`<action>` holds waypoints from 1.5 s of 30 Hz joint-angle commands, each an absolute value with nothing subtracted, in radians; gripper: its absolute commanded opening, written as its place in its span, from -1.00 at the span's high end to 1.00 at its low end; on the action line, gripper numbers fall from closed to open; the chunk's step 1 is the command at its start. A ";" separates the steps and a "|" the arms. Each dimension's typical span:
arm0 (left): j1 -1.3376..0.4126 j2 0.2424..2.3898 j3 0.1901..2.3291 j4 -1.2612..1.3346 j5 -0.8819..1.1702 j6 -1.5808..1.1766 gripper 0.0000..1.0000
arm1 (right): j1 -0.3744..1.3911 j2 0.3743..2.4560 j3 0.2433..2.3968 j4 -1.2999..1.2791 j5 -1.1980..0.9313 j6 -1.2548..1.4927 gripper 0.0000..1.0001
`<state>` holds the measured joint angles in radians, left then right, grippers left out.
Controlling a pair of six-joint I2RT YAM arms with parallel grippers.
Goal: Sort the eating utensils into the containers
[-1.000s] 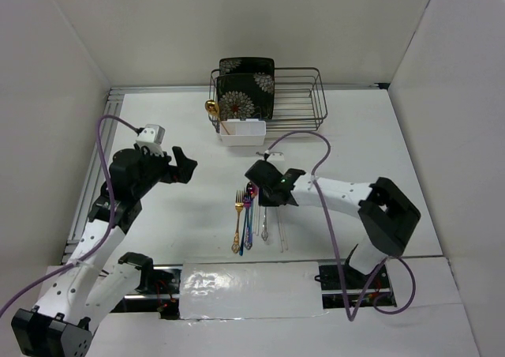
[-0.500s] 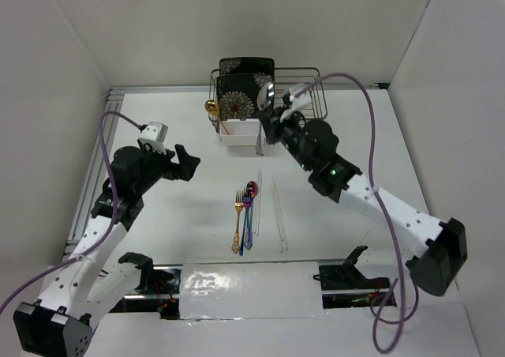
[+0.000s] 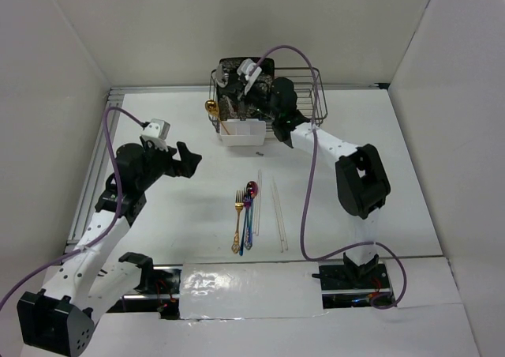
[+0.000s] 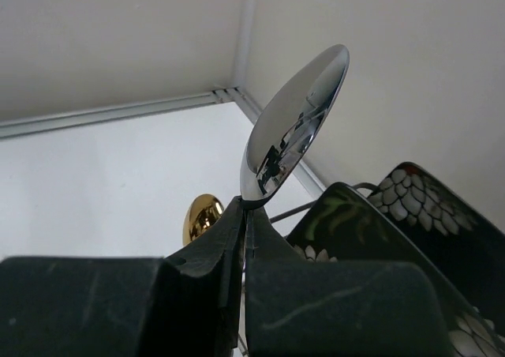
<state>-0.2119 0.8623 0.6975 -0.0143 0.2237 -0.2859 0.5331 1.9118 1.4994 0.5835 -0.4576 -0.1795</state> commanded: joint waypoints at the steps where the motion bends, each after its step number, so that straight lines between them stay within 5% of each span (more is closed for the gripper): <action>1: -0.199 0.845 0.690 0.051 0.193 -0.247 -0.99 | 0.543 1.931 1.586 0.637 -0.606 -0.253 1.00; 29: -0.175 0.853 0.681 0.046 0.181 -0.199 -0.99 | 0.560 2.005 1.500 0.591 -0.747 -0.380 1.00; 45: -0.163 0.836 0.675 0.057 0.189 -0.192 -0.99 | 0.563 1.994 1.499 0.517 -0.667 -0.387 0.47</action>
<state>-0.1703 0.8444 0.6804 0.0010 0.1776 -0.2089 0.5522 2.0201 1.4776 0.5213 -0.6914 -0.3698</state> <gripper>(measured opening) 0.997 0.261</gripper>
